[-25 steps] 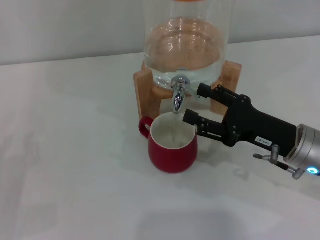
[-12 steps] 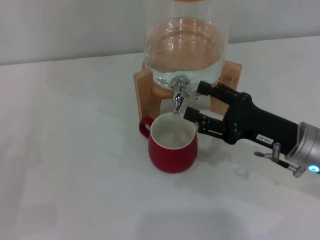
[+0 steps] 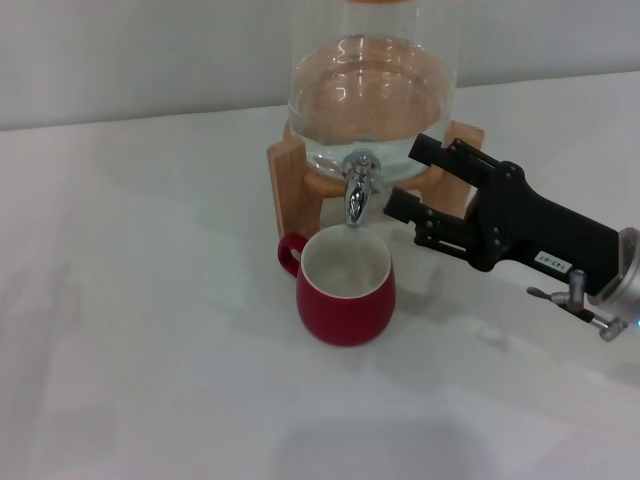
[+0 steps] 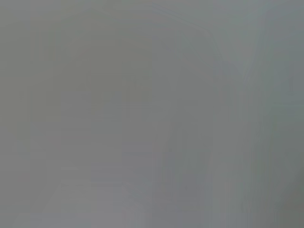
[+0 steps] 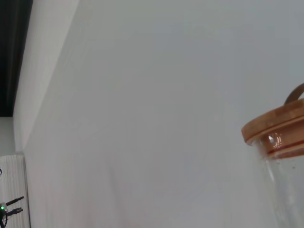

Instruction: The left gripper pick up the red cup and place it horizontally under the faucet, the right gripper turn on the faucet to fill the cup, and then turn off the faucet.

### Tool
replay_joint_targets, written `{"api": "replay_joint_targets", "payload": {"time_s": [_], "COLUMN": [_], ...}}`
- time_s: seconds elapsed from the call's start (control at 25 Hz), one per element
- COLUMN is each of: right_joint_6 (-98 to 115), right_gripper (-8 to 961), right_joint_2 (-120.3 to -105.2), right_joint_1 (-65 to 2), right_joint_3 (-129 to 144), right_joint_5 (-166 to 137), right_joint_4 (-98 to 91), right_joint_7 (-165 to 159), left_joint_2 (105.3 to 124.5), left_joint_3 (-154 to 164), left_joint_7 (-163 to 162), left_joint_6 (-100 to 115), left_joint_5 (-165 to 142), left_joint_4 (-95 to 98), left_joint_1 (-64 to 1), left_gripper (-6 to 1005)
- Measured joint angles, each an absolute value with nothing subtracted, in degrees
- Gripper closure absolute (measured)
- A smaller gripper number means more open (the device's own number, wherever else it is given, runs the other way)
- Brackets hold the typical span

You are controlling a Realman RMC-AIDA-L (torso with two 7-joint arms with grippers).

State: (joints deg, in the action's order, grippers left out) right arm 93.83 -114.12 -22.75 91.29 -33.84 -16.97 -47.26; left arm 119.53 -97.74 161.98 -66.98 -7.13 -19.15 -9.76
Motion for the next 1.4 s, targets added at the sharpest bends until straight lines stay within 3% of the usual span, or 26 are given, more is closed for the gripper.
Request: {"api": "replay_joint_targets", "payload": {"time_s": [0.44, 0.76, 1.4], "right_joint_6": [95.5, 95.7, 91.1], "right_gripper": [128, 128, 128], "right_joint_2": [-113.92, -115.17, -115.96], "right_joint_1": [-21.6, -22.2, -27.0], "right_joint_3": [91.5, 92.4, 99.0], "right_joint_5": [-34.6, -37.7, -37.5], "right_joint_4": [-16.9, -16.9, -17.1], "right_joint_7": [-47.4, -47.5, -50.4], "left_joint_2": [119.53, 119.53, 119.53], "left_joint_3": [-97.8, -97.8, -97.8], "left_joint_7": [162.0, 162.0, 162.0], "left_joint_6": [-67.0, -67.0, -66.6], "left_joint_5": [-7.1, -7.6, -8.6], "left_joint_4": [-19.0, -19.0, -19.0], "left_joint_1": [-10.2, -10.5, -11.4], "left_gripper": [545, 545, 545]}}
